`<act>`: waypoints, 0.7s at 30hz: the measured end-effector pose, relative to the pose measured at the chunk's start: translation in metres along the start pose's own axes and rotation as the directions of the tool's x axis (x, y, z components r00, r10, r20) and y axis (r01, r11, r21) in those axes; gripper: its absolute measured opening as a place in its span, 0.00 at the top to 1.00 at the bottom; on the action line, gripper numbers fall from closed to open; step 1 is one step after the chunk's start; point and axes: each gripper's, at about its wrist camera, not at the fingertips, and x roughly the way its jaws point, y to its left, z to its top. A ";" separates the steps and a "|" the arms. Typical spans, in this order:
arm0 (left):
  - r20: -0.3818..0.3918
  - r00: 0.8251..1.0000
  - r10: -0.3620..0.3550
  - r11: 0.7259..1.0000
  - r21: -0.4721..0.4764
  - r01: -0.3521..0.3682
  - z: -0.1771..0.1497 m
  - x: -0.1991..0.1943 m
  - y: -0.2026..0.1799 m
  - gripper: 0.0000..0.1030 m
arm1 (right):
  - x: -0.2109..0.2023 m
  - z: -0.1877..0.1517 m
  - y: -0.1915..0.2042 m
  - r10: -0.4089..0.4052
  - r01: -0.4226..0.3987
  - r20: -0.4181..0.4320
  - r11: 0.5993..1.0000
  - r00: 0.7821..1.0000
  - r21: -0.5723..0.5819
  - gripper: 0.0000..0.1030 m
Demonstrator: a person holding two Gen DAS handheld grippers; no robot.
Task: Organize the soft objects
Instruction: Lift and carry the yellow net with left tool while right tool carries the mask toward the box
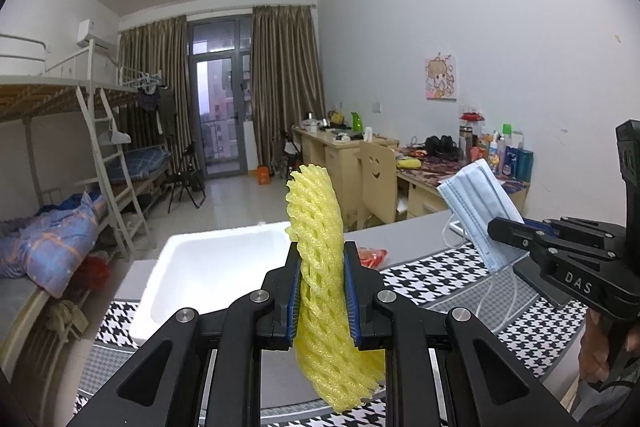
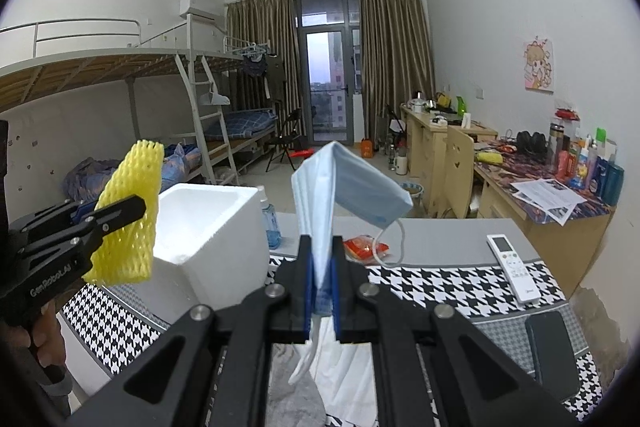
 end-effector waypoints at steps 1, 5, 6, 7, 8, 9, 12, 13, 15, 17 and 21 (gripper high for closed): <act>0.002 1.000 0.005 1.000 -0.003 -0.005 0.001 0.001 0.002 0.80 | 0.001 0.001 0.002 0.001 -0.001 0.001 1.000 1.000 -0.003 0.90; 0.010 1.000 0.025 1.000 -0.001 -0.025 0.006 0.002 0.006 0.80 | 0.003 0.004 0.004 0.007 -0.007 0.004 1.000 1.000 -0.011 0.90; 0.012 1.000 0.027 1.000 -0.001 -0.027 0.007 0.002 0.007 0.80 | 0.004 0.004 0.003 0.010 -0.010 0.006 1.000 1.000 -0.012 0.90; 0.014 0.999 0.031 1.000 -0.003 -0.031 0.007 0.001 0.008 0.80 | 0.004 0.004 0.005 0.013 -0.012 0.007 1.000 1.000 -0.014 0.90; 0.015 0.999 0.035 0.999 -0.004 -0.035 0.008 0.001 0.008 0.80 | 0.005 0.005 0.006 0.016 -0.016 0.007 1.000 1.000 -0.016 0.90; 0.017 0.999 0.039 0.999 -0.006 -0.039 0.008 0.001 0.009 0.80 | 0.005 0.006 0.007 0.018 -0.018 0.008 1.000 1.000 -0.018 0.90; 0.022 0.999 0.049 0.999 -0.009 -0.049 0.010 0.001 0.012 0.80 | 0.007 0.008 0.009 0.028 -0.028 0.008 0.999 1.000 -0.020 0.90; 0.023 0.998 0.054 0.998 -0.013 -0.053 0.010 0.002 0.013 0.80 | 0.008 0.008 0.011 0.032 -0.032 0.008 0.999 0.999 -0.021 0.90; 0.024 0.997 0.067 0.998 -0.017 -0.066 0.011 0.003 0.015 0.80 | 0.009 0.008 0.015 0.038 -0.038 0.006 0.999 0.999 -0.023 0.90; 0.018 0.996 0.084 0.996 -0.029 -0.083 0.011 0.005 0.018 0.80 | 0.011 0.008 0.019 0.050 -0.050 0.004 0.998 0.999 -0.026 0.90; 0.018 0.993 0.114 0.993 -0.041 -0.113 0.012 0.006 0.023 0.80 | 0.015 0.011 0.027 0.073 -0.073 0.002 0.997 0.997 -0.035 0.90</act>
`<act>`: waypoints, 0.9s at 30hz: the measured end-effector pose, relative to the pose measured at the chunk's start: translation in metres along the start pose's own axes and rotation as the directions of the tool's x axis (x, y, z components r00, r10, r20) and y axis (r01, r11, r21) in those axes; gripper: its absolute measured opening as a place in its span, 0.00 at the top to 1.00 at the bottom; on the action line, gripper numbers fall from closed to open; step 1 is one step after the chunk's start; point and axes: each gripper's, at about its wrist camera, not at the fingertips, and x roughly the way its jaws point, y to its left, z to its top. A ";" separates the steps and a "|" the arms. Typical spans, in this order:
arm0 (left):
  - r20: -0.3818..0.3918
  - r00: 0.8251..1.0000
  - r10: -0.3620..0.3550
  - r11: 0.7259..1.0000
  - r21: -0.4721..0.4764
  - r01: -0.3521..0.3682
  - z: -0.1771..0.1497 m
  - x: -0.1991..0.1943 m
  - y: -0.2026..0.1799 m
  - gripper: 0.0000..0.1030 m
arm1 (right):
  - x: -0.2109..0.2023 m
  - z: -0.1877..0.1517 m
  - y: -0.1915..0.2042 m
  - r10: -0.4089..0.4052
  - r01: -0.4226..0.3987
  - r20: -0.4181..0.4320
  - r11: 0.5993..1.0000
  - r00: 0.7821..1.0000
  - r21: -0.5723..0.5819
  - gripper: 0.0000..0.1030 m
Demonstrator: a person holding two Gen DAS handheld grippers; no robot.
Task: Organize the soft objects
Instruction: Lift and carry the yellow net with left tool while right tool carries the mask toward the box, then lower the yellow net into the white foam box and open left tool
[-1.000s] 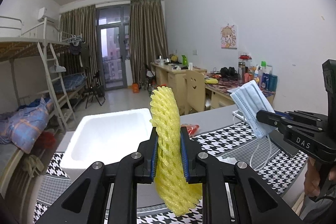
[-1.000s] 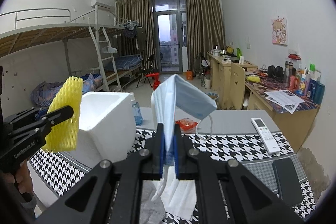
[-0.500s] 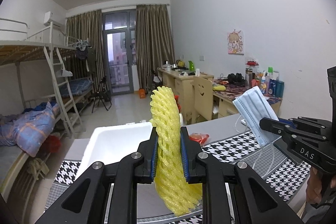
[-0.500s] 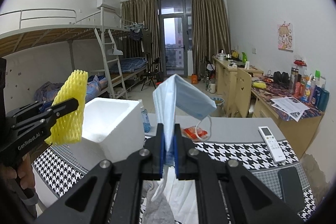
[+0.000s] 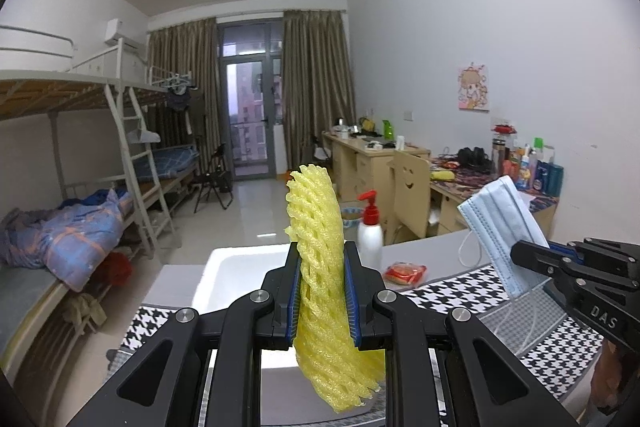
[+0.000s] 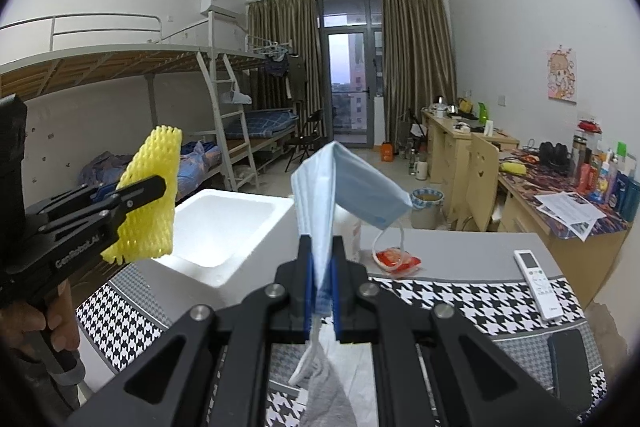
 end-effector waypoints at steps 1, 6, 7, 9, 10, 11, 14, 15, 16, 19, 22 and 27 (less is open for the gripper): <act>-0.003 1.000 0.008 1.000 -0.004 -0.008 0.000 0.001 0.001 0.80 | 0.002 0.001 0.003 0.009 -0.009 -0.001 1.000 1.000 -0.002 0.90; -0.015 0.999 0.045 0.999 -0.017 -0.045 0.000 0.009 0.009 0.80 | 0.009 0.004 0.012 0.037 -0.037 -0.004 0.999 0.999 -0.017 0.90; -0.020 0.999 0.050 0.999 -0.019 -0.050 0.000 0.011 0.010 0.80 | 0.011 0.004 0.014 0.042 -0.042 -0.004 0.999 0.999 -0.019 0.90; -0.026 0.998 0.058 0.998 -0.022 -0.059 0.000 0.015 0.013 0.80 | 0.013 0.006 0.018 0.049 -0.049 -0.006 0.999 0.999 -0.024 0.90; -0.028 0.998 0.063 0.998 -0.023 -0.063 0.000 0.017 0.014 0.80 | 0.014 0.007 0.020 0.049 -0.049 -0.006 0.998 0.999 -0.027 0.90; -0.030 0.997 0.064 0.998 -0.024 -0.065 0.000 0.019 0.015 0.80 | 0.016 0.007 0.021 0.047 -0.047 -0.005 0.998 0.999 -0.029 0.90; -0.040 0.996 0.076 0.997 -0.028 -0.077 -0.002 0.027 0.021 0.80 | 0.018 0.008 0.023 0.049 -0.049 -0.010 0.998 0.999 -0.025 0.90; -0.043 0.996 0.077 0.996 -0.028 -0.079 -0.003 0.028 0.023 0.80 | 0.019 0.009 0.024 0.050 -0.050 -0.013 0.998 0.999 -0.025 0.90; -0.046 0.996 0.081 0.996 -0.029 -0.082 -0.002 0.029 0.023 0.80 | 0.020 0.009 0.026 0.049 -0.049 -0.015 0.998 0.999 -0.026 0.90; -0.058 0.995 0.087 0.995 -0.034 -0.089 -0.004 0.036 0.028 0.80 | 0.024 0.011 0.031 0.049 -0.049 -0.021 0.998 0.999 -0.029 0.90; -0.076 0.993 0.093 0.995 -0.038 -0.096 -0.006 0.043 0.032 0.80 | 0.025 0.012 0.033 0.049 -0.050 -0.024 0.998 0.998 -0.035 0.90; -0.100 0.991 0.090 0.995 -0.042 -0.095 -0.008 0.051 0.034 0.80 | 0.028 0.013 0.033 0.046 -0.047 -0.029 0.998 0.999 -0.043 0.90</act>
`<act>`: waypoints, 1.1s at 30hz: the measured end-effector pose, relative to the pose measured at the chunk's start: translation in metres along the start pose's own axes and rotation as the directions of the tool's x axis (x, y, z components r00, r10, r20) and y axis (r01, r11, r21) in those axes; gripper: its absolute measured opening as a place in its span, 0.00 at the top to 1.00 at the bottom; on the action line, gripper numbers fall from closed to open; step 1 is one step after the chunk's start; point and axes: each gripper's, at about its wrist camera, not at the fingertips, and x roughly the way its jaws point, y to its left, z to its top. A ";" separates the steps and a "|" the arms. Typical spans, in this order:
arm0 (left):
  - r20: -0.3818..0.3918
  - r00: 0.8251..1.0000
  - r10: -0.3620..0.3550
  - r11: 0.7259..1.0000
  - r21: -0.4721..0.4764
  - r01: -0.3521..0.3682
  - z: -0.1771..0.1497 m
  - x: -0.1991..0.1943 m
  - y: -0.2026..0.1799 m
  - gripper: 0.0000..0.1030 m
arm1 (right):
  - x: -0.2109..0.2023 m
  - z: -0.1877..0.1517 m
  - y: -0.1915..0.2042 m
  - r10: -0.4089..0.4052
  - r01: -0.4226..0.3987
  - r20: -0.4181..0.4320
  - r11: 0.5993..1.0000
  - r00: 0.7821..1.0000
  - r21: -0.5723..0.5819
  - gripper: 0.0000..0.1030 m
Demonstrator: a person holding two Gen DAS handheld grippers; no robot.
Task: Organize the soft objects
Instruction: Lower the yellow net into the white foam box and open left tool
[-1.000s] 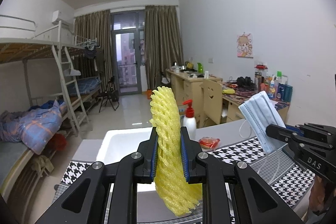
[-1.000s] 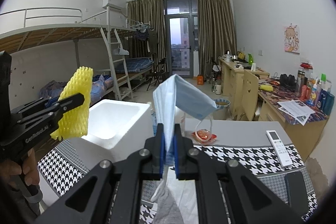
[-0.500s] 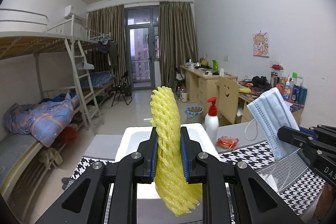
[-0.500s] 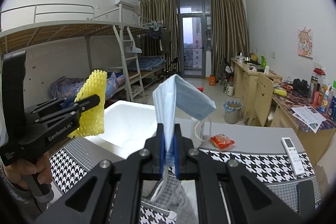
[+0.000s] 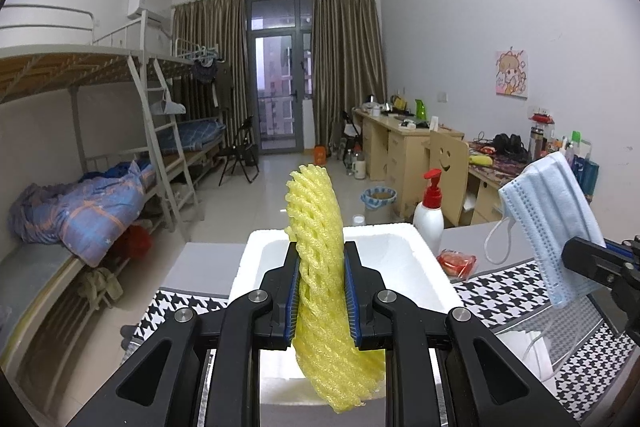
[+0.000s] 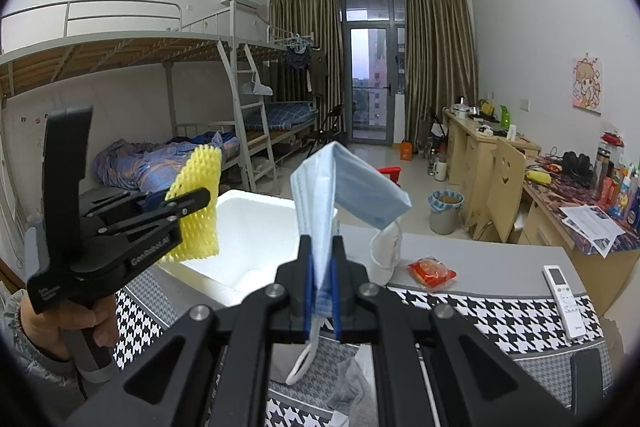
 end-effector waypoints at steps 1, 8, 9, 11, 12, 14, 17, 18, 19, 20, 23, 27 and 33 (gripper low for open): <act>-0.007 1.000 -0.003 1.000 -0.004 0.003 0.000 0.003 0.001 0.80 | 0.001 0.000 0.001 -0.002 0.002 -0.003 1.000 1.000 -0.001 0.90; -0.044 0.999 -0.022 1.000 -0.007 0.022 -0.002 0.013 0.004 0.76 | 0.007 0.001 0.001 -0.006 0.006 -0.015 1.000 1.000 -0.007 0.90; -0.050 0.999 -0.021 1.000 -0.006 0.021 -0.003 0.015 0.005 0.68 | 0.009 0.002 0.002 -0.007 0.006 -0.017 1.000 1.000 -0.009 0.90; -0.059 0.998 -0.029 0.999 -0.014 0.028 -0.004 0.019 0.007 0.52 | 0.012 0.002 0.003 -0.007 0.007 -0.022 1.000 1.000 -0.012 0.90; -0.061 0.998 -0.035 0.999 -0.020 0.033 -0.005 0.019 0.009 0.45 | 0.013 0.003 0.004 -0.008 0.007 -0.025 1.000 1.000 -0.014 0.90; -0.061 0.998 -0.029 0.999 -0.018 0.028 -0.006 0.020 0.011 0.38 | 0.016 0.003 0.006 -0.008 0.008 -0.031 1.000 1.000 -0.017 0.90; -0.057 0.998 -0.037 0.999 -0.023 0.035 -0.006 0.020 0.016 0.23 | 0.018 0.004 0.009 -0.006 0.005 -0.033 1.000 0.999 -0.022 0.90; -0.054 0.998 -0.037 0.999 -0.024 0.035 -0.006 0.019 0.016 0.20 | 0.019 0.005 0.010 -0.005 0.004 -0.034 1.000 0.999 -0.024 0.90; -0.047 0.998 -0.036 0.999 -0.024 0.035 -0.007 0.018 0.017 0.16 | 0.019 0.005 0.010 -0.004 0.003 -0.035 1.000 0.999 -0.026 0.90; -0.042 0.999 -0.034 0.999 -0.024 0.034 -0.007 0.017 0.018 0.14 | 0.019 0.005 0.010 -0.004 0.003 -0.035 1.000 0.999 -0.027 0.90; -0.026 0.999 -0.026 1.000 -0.016 0.025 -0.009 0.015 0.021 0.11 | 0.020 0.006 0.012 -0.005 0.004 -0.033 1.000 0.999 -0.031 0.90; -0.004 1.000 -0.008 0.999 -0.032 0.007 -0.008 0.009 0.027 0.03 | 0.022 0.009 0.017 -0.007 0.006 -0.028 0.999 1.000 -0.044 0.90; 0.027 1.000 0.006 0.999 -0.049 -0.005 -0.010 -0.003 0.033 0.02 | 0.022 0.012 0.027 0.009 -0.009 -0.014 0.998 1.000 -0.067 0.90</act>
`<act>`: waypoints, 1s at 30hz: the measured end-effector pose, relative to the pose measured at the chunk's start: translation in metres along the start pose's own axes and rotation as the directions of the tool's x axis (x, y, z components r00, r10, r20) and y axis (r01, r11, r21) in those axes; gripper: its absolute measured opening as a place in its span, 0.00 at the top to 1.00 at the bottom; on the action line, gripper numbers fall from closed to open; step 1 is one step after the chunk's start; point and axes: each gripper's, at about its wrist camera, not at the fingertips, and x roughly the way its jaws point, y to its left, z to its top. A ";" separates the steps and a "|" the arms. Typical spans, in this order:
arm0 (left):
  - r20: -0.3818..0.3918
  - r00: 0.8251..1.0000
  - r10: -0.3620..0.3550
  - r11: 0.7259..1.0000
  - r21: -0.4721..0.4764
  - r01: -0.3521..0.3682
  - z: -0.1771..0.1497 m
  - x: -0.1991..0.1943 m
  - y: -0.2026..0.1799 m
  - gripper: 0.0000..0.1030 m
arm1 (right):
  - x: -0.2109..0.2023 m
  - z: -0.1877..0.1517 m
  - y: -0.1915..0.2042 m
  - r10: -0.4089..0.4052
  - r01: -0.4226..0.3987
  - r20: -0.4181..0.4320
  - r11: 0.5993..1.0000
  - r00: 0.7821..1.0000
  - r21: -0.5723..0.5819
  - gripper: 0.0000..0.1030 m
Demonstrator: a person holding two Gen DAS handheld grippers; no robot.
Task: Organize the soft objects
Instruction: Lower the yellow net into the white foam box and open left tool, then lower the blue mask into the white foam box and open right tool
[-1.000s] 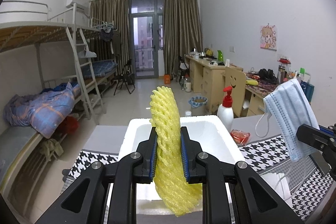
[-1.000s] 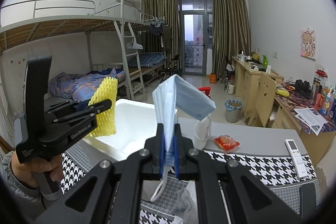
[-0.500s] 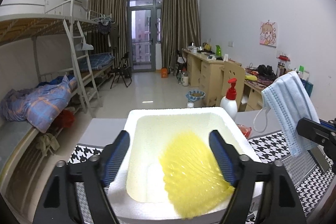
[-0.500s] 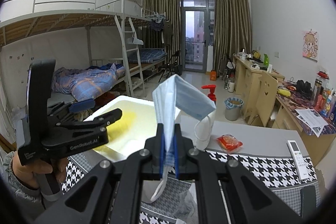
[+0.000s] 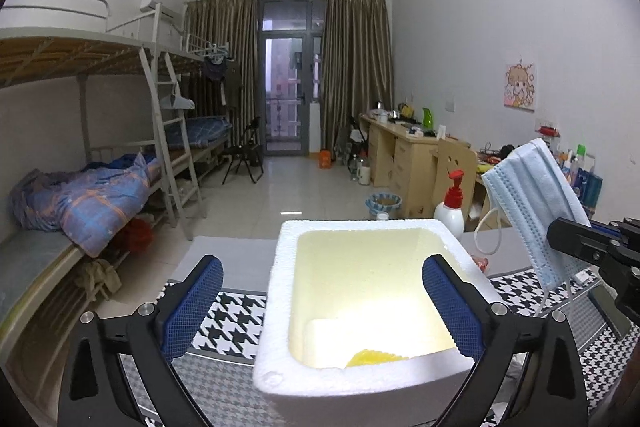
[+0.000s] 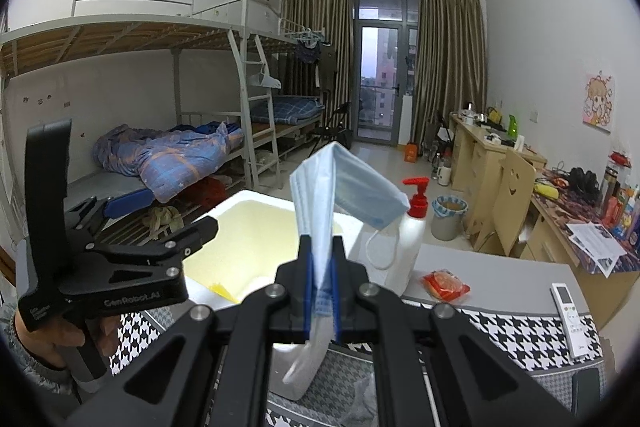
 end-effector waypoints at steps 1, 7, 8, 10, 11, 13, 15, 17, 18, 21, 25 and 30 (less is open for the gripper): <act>0.004 1.000 0.004 1.000 0.003 -0.004 -0.001 -0.002 0.001 0.01 | 0.001 0.001 0.002 0.001 -0.001 -0.001 1.000 1.000 -0.003 0.90; 0.017 0.999 0.027 1.000 0.004 -0.027 -0.004 -0.010 0.006 0.01 | 0.008 0.003 0.010 0.025 -0.025 -0.009 0.999 1.000 -0.025 0.90; 0.020 0.999 0.031 1.000 0.005 -0.031 -0.005 -0.011 0.006 0.01 | 0.009 0.003 0.011 0.026 -0.027 -0.011 0.999 1.000 -0.026 0.90; 0.023 0.999 0.037 0.999 0.005 -0.037 -0.006 -0.013 0.007 0.01 | 0.013 0.003 0.013 0.035 -0.036 -0.022 0.999 0.999 -0.028 0.90; 0.024 0.999 0.037 0.999 0.003 -0.037 -0.007 -0.014 0.008 0.01 | 0.015 0.003 0.012 0.038 -0.038 -0.026 0.999 0.999 -0.028 0.90; 0.025 0.999 0.036 0.999 -0.004 -0.036 -0.009 -0.016 0.011 0.01 | 0.017 0.002 0.015 0.047 -0.048 -0.034 0.998 0.998 -0.032 0.90; 0.027 0.999 0.033 0.999 -0.010 -0.032 -0.011 -0.018 0.013 0.01 | 0.019 0.001 0.017 0.059 -0.060 -0.041 0.998 0.997 -0.036 0.90; 0.028 0.999 0.033 0.999 -0.010 -0.033 -0.013 -0.018 0.013 0.01 | 0.023 0.001 0.018 0.065 -0.066 -0.047 0.997 0.997 -0.040 0.90; 0.027 0.999 0.035 0.999 -0.011 -0.034 -0.013 -0.018 0.013 0.01 | 0.024 0.001 0.019 0.066 -0.069 -0.051 0.997 0.996 -0.040 0.90; 0.022 0.999 0.040 0.999 -0.017 -0.039 -0.015 -0.018 0.016 0.01 | 0.030 0.002 0.021 0.079 -0.081 -0.067 0.996 0.995 -0.037 0.90; 0.023 0.998 0.053 0.998 -0.021 -0.052 -0.017 -0.018 0.021 0.01 | 0.036 0.002 0.024 0.102 -0.105 -0.081 0.994 0.991 -0.031 0.90; 0.017 0.998 0.062 0.998 -0.028 -0.062 -0.021 -0.017 0.025 0.01 | 0.044 0.002 0.028 0.120 -0.123 -0.106 0.992 0.987 -0.026 0.90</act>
